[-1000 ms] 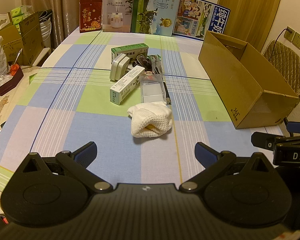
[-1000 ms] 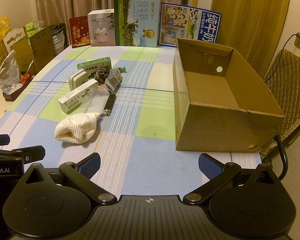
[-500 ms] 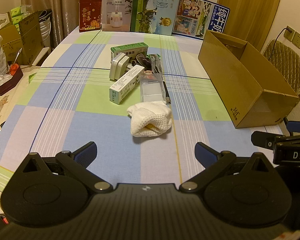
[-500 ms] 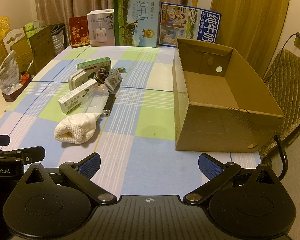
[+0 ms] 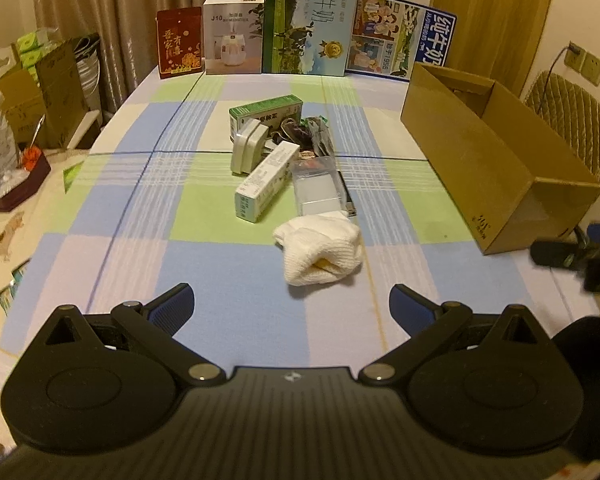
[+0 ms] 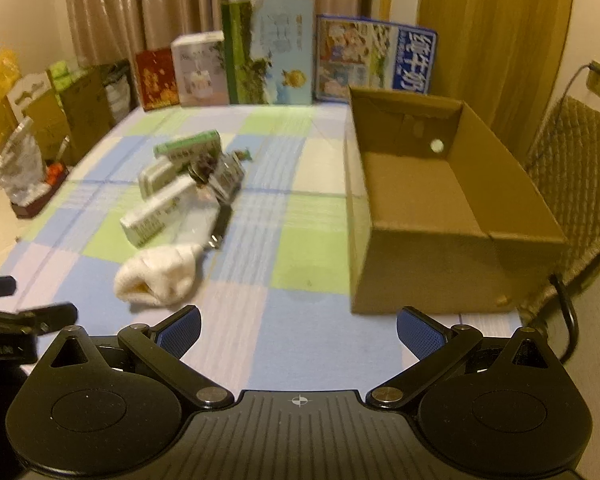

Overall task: Organize objects
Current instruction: 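Reach the left gripper to the white knit cloth while the right gripper approaches the clear plastic box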

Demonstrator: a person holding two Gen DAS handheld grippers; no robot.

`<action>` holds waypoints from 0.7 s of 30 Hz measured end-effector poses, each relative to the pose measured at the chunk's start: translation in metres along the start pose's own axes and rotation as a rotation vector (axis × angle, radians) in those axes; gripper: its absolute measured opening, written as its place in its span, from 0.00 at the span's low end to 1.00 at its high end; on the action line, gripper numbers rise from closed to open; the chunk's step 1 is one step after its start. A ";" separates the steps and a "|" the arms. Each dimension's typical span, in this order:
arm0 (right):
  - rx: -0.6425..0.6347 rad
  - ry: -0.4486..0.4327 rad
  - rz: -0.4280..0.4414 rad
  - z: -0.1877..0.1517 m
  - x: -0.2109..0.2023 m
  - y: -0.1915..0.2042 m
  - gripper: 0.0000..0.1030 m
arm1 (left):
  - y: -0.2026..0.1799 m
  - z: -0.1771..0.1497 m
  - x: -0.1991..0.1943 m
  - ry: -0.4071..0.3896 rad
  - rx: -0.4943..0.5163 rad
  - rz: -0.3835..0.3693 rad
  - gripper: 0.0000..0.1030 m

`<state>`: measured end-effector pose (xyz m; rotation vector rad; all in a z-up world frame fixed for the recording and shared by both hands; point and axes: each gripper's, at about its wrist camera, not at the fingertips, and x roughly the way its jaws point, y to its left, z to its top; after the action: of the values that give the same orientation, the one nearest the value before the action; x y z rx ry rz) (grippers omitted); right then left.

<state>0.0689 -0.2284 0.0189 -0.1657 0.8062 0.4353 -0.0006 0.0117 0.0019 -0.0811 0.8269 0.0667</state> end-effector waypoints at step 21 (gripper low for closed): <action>0.004 0.022 0.198 0.037 0.102 0.029 0.98 | 0.021 0.023 0.095 0.030 0.225 -0.198 0.93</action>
<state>0.1426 -0.1596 -0.0295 -0.0877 0.8485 0.6191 0.0784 0.0370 -0.0539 0.0487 0.8479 -0.2148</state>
